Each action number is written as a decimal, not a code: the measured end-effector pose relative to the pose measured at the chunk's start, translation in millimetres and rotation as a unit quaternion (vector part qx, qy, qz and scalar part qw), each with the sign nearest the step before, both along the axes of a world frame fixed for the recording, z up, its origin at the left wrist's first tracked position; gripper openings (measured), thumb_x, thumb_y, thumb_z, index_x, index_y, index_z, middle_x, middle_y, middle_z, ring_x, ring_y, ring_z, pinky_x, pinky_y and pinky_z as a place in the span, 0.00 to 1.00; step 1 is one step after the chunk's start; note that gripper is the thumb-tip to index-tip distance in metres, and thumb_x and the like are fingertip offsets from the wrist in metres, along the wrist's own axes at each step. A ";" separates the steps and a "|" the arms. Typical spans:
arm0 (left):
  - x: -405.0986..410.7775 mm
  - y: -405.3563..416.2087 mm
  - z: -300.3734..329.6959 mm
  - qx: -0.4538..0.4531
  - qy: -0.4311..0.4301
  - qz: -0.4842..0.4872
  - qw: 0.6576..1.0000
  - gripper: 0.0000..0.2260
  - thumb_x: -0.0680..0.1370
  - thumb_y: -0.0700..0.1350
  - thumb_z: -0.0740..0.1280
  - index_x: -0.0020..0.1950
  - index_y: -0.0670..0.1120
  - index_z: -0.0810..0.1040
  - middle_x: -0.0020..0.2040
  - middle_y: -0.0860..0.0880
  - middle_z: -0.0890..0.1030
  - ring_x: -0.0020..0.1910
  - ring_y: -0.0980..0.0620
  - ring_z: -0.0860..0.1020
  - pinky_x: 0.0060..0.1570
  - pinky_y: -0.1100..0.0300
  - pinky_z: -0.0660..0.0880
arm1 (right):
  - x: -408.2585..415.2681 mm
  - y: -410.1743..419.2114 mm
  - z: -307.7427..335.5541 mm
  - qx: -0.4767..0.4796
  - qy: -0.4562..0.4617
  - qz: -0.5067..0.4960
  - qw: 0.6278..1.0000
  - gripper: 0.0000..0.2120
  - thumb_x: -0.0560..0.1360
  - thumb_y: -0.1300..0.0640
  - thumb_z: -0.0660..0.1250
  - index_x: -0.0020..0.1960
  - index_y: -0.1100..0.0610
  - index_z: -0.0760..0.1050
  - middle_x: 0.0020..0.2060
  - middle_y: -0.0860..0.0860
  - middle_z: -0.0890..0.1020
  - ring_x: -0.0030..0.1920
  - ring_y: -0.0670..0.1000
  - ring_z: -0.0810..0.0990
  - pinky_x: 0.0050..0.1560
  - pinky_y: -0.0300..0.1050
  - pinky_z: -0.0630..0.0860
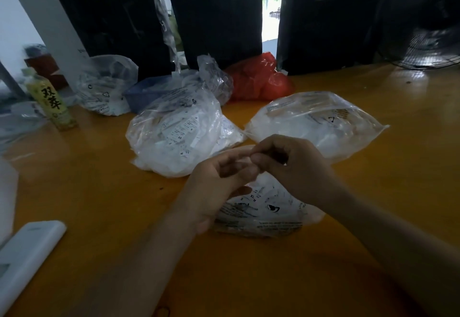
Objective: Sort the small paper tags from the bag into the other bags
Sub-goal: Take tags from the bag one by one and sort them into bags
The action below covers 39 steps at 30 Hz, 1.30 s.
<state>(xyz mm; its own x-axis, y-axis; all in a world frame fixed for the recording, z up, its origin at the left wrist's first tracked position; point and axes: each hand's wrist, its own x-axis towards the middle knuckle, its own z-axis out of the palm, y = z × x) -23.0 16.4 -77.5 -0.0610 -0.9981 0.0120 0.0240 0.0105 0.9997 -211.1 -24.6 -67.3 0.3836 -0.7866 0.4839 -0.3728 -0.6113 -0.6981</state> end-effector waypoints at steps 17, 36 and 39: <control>9.0 -1.4 -5.3 0.020 0.249 0.078 0.965 0.14 0.66 0.39 0.78 0.51 0.38 0.86 0.48 0.36 0.87 0.48 0.44 0.88 0.44 0.63 0.83 | -10.4 -13.1 -9.6 -0.057 0.349 0.011 0.935 0.16 0.76 0.35 0.66 0.61 0.39 0.80 0.56 0.42 0.72 0.57 0.46 0.68 0.55 0.45 0.66; 3.4 0.8 -6.9 0.042 0.221 0.052 0.973 0.08 0.70 0.36 0.75 0.48 0.39 0.88 0.52 0.34 0.86 0.52 0.41 0.87 0.48 0.61 0.83 | -15.0 -8.1 5.8 0.193 -0.125 0.024 0.973 0.19 0.79 0.59 0.71 0.66 0.46 0.73 0.43 0.51 0.88 0.45 0.55 0.86 0.49 0.57 0.80; 2.0 1.1 -8.3 0.040 0.206 0.042 0.977 0.08 0.70 0.36 0.76 0.48 0.39 0.88 0.53 0.34 0.86 0.53 0.41 0.87 0.50 0.61 0.83 | -13.8 -6.6 5.8 0.185 -0.100 0.009 0.977 0.22 0.78 0.56 0.73 0.67 0.38 0.73 0.41 0.49 0.88 0.47 0.71 0.80 0.49 0.75 0.76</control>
